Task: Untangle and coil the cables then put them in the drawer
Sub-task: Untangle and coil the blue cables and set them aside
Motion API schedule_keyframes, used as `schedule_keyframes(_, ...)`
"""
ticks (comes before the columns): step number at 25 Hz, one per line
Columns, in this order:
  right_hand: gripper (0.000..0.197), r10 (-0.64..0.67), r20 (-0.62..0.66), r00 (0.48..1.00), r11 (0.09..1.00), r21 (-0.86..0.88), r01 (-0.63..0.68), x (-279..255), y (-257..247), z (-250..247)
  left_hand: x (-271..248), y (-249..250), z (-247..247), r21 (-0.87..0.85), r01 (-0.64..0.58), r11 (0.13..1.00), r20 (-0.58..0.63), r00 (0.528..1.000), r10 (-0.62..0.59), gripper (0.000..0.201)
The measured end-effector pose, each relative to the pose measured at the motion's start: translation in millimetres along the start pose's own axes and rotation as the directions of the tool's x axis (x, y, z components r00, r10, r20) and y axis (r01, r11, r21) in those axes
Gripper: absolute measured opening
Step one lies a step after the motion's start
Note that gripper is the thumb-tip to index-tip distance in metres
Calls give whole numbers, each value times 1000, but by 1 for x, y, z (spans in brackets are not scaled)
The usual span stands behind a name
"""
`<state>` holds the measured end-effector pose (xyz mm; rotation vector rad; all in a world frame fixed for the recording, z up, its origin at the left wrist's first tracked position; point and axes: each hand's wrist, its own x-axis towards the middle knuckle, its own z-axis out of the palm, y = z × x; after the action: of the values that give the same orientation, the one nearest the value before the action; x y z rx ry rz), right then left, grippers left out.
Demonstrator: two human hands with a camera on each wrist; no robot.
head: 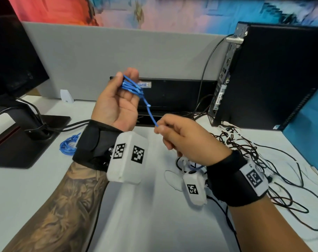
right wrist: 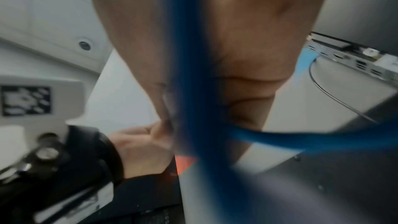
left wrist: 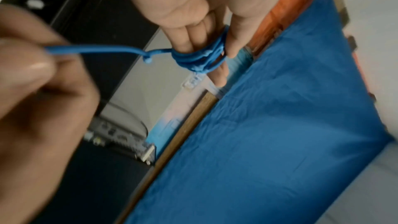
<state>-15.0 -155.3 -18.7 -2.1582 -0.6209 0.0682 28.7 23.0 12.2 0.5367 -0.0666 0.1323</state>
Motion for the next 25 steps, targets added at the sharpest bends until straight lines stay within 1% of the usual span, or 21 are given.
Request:
schedule_keyframes(2, 21, -19, 54, 998, 986, -167, 28, -4, -5, 1, 5, 0, -6, 73, -47, 996, -91, 994, 54, 49)
schedule_keyframes(3, 22, -34, 55, 998, 974, -223, 45, -5, -6, 0, 7, 0, -9, 91, -55, 994, -132, 989, 66, 43)
schedule_keyframes(4, 22, -45, 25, 999, 971, -235, 49, -5, -7, 0, 9, 2, -10, 89, -63, 994, -159, 984, 77, 40)
schedule_keyframes(5, 20, -46, -44, 998, 980, -194, 37, -4, -8, -1, 11, 5, -12, 65, -80, 995, -179, 980, 90, 41)
schedule_keyframes(7, 17, -1, -235, 972, 1000, 17, 5, 0, -4, -4, 13, 18, -9, -28, -104, 994, -204, 974, 97, 48)
schedule_keyframes(8, 16, 37, -309, 950, 993, 122, 1, 2, -2, -5, 14, 25, -6, -92, -105, 990, -210, 974, 83, 45)
schedule_keyframes(9, 17, 70, -353, 933, 980, 200, 2, 4, 0, -5, 14, 33, -4, -152, -105, 983, -219, 973, 70, 39)
schedule_keyframes(10, 19, 94, -375, 922, 971, 240, -1, 6, 4, -3, 12, 39, -4, -193, -105, 976, -222, 973, 61, 32)
schedule_keyframes(11, 23, 108, -391, 914, 970, 242, -11, 8, 8, -2, 12, 43, -3, -214, -95, 972, -219, 975, 47, 24)
schedule_keyframes(13, 32, 121, -406, 906, 983, 179, -51, 12, 16, 1, 11, 46, -3, -236, -64, 970, -212, 977, 13, 12)
schedule_keyframes(15, 39, 157, -344, 926, 986, 109, -126, 14, 20, 3, 13, 46, -6, -241, -65, 968, -225, 974, 9, 10)
schedule_keyframes(17, 44, 169, -198, 965, 985, 10, -171, 11, 17, 5, 14, 39, -7, -217, -80, 973, -254, 967, 23, 12)
schedule_keyframes(18, 46, 153, -118, 981, 985, -57, -161, 8, 12, 5, 13, 33, -8, -178, -96, 979, -257, 965, 48, 14)
schedule_keyframes(19, 46, 126, -51, 991, 985, -116, -131, 4, 5, 5, 12, 26, -9, -96, -125, 988, -238, 966, 100, 16)
schedule_keyframes(20, 45, 91, -6, 996, 984, -154, -91, 0, -5, 3, 10, 18, -11, 51, -181, 982, -181, 965, 187, 17)
schedule_keyframes(21, 42, 46, 12, 999, 986, -164, -44, -5, -15, 0, 9, 10, -14, 271, -275, 922, -73, 950, 305, 16)
schedule_keyframes(22, 40, -6, -2, 1000, 989, -149, 5, -10, -25, -5, 8, 1, -18, 509, -387, 769, 97, 913, 395, 14)
schedule_keyframes(23, 37, -57, -41, 998, 990, -131, 51, -15, -33, -12, 6, -7, -22, 687, -472, 552, 290, 875, 387, 11)
schedule_keyframes(24, 34, -101, -85, 991, 988, -125, 90, -20, -39, -20, 3, -15, -26, 783, -517, 347, 437, 853, 284, 9)
schedule_keyframes(25, 31, -137, -128, 982, 984, -130, 121, -24, -43, -28, 0, -21, -28, 821, -533, 207, 514, 846, 141, 9)
